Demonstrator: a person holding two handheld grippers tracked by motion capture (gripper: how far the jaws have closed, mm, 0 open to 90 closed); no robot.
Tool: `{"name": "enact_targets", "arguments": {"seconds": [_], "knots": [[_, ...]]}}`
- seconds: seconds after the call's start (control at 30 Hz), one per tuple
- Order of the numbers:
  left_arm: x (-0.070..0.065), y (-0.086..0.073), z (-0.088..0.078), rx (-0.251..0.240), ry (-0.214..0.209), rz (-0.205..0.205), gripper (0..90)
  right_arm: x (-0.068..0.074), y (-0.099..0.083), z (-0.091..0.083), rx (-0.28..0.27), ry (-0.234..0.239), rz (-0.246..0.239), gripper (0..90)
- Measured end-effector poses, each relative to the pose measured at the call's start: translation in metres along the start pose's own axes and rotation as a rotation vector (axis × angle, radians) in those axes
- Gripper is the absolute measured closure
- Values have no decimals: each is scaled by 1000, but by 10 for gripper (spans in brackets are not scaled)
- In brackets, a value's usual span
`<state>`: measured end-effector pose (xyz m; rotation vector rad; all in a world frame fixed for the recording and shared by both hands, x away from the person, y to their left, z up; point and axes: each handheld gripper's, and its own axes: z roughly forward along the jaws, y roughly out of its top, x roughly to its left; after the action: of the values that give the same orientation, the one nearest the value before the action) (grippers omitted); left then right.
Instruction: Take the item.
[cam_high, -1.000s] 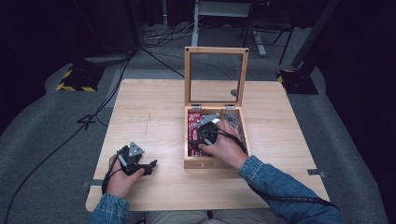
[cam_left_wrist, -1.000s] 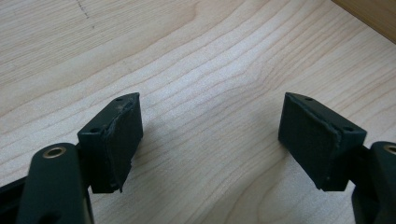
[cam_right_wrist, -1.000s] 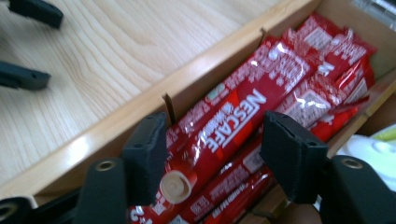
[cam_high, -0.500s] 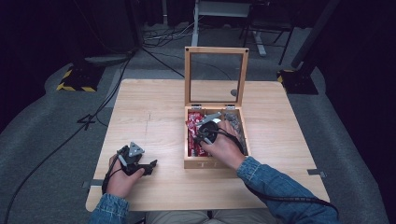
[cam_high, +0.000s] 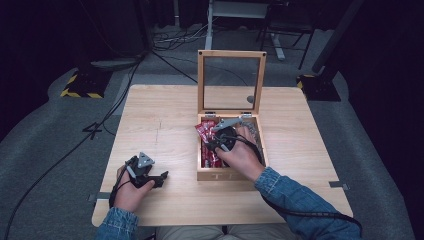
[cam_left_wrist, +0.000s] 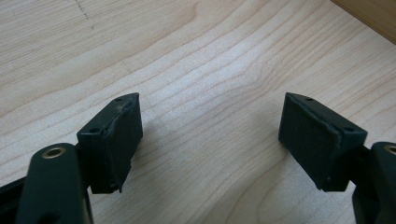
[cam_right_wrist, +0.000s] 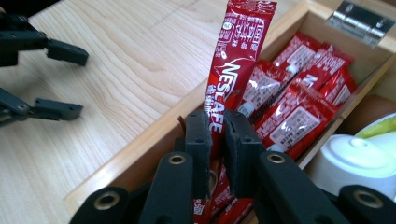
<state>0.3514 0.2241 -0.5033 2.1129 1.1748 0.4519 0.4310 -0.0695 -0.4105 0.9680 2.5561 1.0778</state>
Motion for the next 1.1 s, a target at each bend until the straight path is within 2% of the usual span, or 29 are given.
{"name": "enact_targets", "arguments": {"seconds": [0.5,0.77,1.1], "knots": [[3,2,3,3,-9,10,193,-7,9,-29,-93,20,0,812],[5,5,5,10,-14,12,153,-17,8,-55,-138,5,6,812],[6,5,5,11,-13,15,151,-30,5,-76,-165,-26,10,812]]}}
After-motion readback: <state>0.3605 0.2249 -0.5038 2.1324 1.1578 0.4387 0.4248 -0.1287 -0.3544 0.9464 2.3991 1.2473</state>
